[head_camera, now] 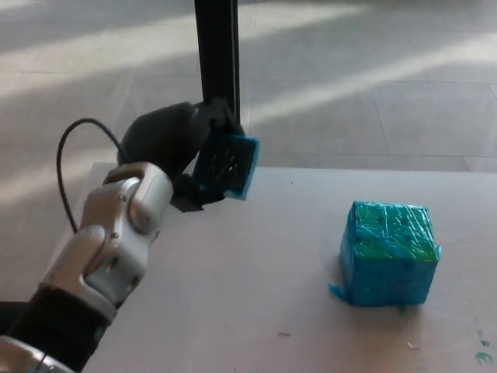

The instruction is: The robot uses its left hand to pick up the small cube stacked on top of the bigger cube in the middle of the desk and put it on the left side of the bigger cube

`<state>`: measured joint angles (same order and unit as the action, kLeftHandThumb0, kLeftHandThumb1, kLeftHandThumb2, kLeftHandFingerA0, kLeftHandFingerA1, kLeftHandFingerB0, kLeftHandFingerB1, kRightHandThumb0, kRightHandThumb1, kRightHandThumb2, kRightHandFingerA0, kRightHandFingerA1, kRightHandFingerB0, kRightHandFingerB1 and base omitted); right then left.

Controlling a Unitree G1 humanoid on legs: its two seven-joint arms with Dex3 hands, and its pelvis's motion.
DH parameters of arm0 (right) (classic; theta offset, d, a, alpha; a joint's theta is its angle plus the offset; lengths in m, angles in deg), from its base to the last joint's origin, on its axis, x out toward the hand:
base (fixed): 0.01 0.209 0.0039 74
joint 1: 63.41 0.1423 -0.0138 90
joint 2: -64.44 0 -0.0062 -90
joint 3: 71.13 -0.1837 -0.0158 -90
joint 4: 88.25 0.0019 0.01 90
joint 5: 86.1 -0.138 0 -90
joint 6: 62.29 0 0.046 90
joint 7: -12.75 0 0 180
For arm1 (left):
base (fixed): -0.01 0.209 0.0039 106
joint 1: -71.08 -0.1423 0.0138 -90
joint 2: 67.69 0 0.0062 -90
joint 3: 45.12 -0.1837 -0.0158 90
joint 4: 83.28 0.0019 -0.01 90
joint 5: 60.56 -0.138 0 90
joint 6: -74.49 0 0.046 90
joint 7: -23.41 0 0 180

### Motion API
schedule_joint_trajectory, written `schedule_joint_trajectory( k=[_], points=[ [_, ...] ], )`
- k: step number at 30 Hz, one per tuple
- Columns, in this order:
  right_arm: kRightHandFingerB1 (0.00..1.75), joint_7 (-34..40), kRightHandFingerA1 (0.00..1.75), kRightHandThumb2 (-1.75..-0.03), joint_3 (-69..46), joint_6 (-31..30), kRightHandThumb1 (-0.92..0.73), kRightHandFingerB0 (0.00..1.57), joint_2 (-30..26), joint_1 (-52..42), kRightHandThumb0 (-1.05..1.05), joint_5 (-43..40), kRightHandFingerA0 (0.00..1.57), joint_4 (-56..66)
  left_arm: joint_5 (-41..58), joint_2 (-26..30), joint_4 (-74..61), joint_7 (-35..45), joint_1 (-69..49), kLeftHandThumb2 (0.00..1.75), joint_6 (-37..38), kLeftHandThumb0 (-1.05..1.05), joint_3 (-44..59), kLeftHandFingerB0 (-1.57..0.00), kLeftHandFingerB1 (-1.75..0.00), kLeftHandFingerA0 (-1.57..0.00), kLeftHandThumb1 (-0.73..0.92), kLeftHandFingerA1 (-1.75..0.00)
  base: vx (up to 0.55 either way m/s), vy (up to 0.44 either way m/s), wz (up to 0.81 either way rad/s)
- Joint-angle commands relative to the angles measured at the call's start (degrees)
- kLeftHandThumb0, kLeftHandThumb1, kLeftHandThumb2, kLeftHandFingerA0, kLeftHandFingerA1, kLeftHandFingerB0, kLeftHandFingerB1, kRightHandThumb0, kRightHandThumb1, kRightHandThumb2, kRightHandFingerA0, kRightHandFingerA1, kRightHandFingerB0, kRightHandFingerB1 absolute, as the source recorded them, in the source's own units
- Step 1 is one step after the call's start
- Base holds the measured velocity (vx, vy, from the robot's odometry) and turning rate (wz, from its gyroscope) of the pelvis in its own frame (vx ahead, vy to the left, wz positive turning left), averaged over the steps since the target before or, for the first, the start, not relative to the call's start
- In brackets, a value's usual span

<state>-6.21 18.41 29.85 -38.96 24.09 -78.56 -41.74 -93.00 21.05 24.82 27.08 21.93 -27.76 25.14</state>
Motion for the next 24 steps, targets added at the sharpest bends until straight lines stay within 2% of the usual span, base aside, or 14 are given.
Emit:
schedule_joint_trajectory(
  k=[1, 3, 8, 10, 11, 12, 13, 17, 18, 19, 20, 22, 23, 24],
  points=[
    [0.71, 0.04, 0.94, -0.63, -0.64, 0.22, -0.70, 0.60, -1.08, -0.03, -0.86, -0.37, 0.54, -0.30, -1.09, 2.53, -5.60, 6.00, -6.48, 0.86, -3.29, -0.21, -1.55, -0.84, -1.14, -0.85, 0.56, -1.73, 0.00, 0.000, 0.00],
    [0.70, 0.13, 0.93, -0.64, -0.62, 0.07, -0.70, 0.59, -0.93, 0.13, -0.83, -0.30, 0.54, -0.23, -2.66, 2.52, -6.47, 6.21, -7.41, 0.83, -4.27, -0.26, -2.90, -0.87, -0.89, -0.89, 0.55, -1.66, 0.00, 0.000, 0.00],
    [0.69, -0.04, 0.91, -0.61, -0.57, -0.79, -0.71, 0.59, -0.87, 0.49, -0.85, -0.31, 0.53, -0.02, -4.04, 1.01, -6.65, 5.88, -8.94, 0.73, -5.11, -0.31, -5.62, -0.84, -1.03, -0.84, 0.61, -1.68, 0.00, 0.000, 0.00],
    [0.70, -0.29, 0.91, -0.63, -0.38, -0.56, -0.70, 0.57, -1.06, 0.75, -0.83, -0.15, 0.52, -0.04, -2.80, -1.12, -5.53, 5.93, -9.02, 0.95, -5.34, -0.30, -5.71, -0.95, -1.04, -0.95, 0.61, -1.57, 0.00, 0.000, 0.00],
    [0.72, -0.38, 0.86, -0.97, -0.12, -0.43, -0.50, 0.54, -1.16, 1.01, -0.87, 0.11, 0.54, -0.15, -3.51, -1.96, -4.93, 6.56, -8.52, 0.76, -6.48, -0.31, -6.55, -0.91, -0.78, -0.92, 0.66, -1.58, 0.00, 0.000, 0.00],
    [0.72, -0.44, 0.86, -0.97, 0.18, -0.23, -0.50, 0.54, -1.31, 1.10, -0.87, 0.43, 0.54, -0.23, -4.34, -2.63, -4.36, 7.64, -7.88, 0.76, -8.00, -0.31, -7.53, -0.91, -0.78, -0.92, 0.66, -1.58, 0.00, 0.000, 0.00],
    [0.70, -0.49, 0.91, -0.63, -0.07, -0.56, -0.69, 0.57, -1.23, 0.89, -0.83, 0.10, 0.53, 0.27, -5.35, -2.68, -4.10, 9.28, -7.21, 0.67, -9.29, -0.37, -8.70, -0.79, -0.66, -0.84, 0.67, -1.59, 0.00, 0.000, 0.00],
    [0.67, -0.48, 0.90, -0.61, -0.24, -1.55, -0.69, 0.54, -1.22, 0.80, -0.88, -0.07, 0.52, 0.77, -11.02, -0.55, -2.91, 18.91, -3.32, 0.60, -13.32, -0.42, -16.35, -0.63, -0.51, -0.74, 0.62, -1.35, 0.00, 0.000, 0.00],
    [0.69, -0.68, 0.84, -1.06, -0.08, -1.27, -0.52, 0.50, -1.37, 0.69, -0.85, 0.07, 0.54, 0.91, -12.52, 0.54, -2.60, 21.06, -2.44, 0.58, -13.01, -0.43, -18.22, -0.60, -0.49, -0.70, 0.61, -1.16, 0.00, 0.000, 0.00],
    [0.68, -0.93, 0.90, -0.63, 0.24, -0.53, -0.71, 0.54, -1.39, 1.03, -0.88, 0.27, 0.51, 0.10, -13.01, 1.08, -2.74, 22.09, -2.01, 0.56, -13.18, -0.45, -19.00, -0.61, -0.52, -0.70, 0.57, -1.05, 0.00, 0.000, 0.00],
    [0.71, -0.87, 0.93, -0.62, 0.41, 0.16, -0.70, 0.57, -1.42, 1.30, -0.87, 0.43, 0.54, -0.40, -14.12, 1.97, -2.54, 25.08, -0.89, 0.56, -13.93, -0.46, -20.63, -0.65, -0.57, -0.53, 0.54, -0.88, 0.00, 0.000, 0.00],
    [0.71, -0.76, 0.93, -0.62, 0.39, 0.34, -0.70, 0.57, -1.42, 1.43, -0.87, 0.40, 0.54, -0.58, -14.32, 2.29, -2.21, 26.29, -0.05, 0.56, -14.40, -0.46, -21.58, -0.65, -0.57, -0.53, 0.54, -0.88, 0.00, 0.000, 0.00],
    [0.71, -0.72, 0.93, -0.62, 0.19, -1.04, -0.69, 0.57, -1.26, 1.18, -0.86, 0.16, 0.53, 0.57, -15.50, 3.11, -2.80, 28.54, 0.48, 0.79, -15.57, -0.51, -22.54, -0.67, -0.71, -0.41, 0.38, -0.74, 0.00, 0.000, 0.00],
    [0.70, -0.50, 0.93, -0.62, 0.15, -1.41, -0.68, 0.58, -1.24, 1.31, -0.89, 0.21, 0.55, 0.49, -15.66, 3.52, -2.94, 29.69, 0.91, 0.54, -15.67, -0.50, -22.91, -0.71, -0.68, -0.32, 0.47, -0.81, 0.00, 0.000, 0.00]
  ],
)
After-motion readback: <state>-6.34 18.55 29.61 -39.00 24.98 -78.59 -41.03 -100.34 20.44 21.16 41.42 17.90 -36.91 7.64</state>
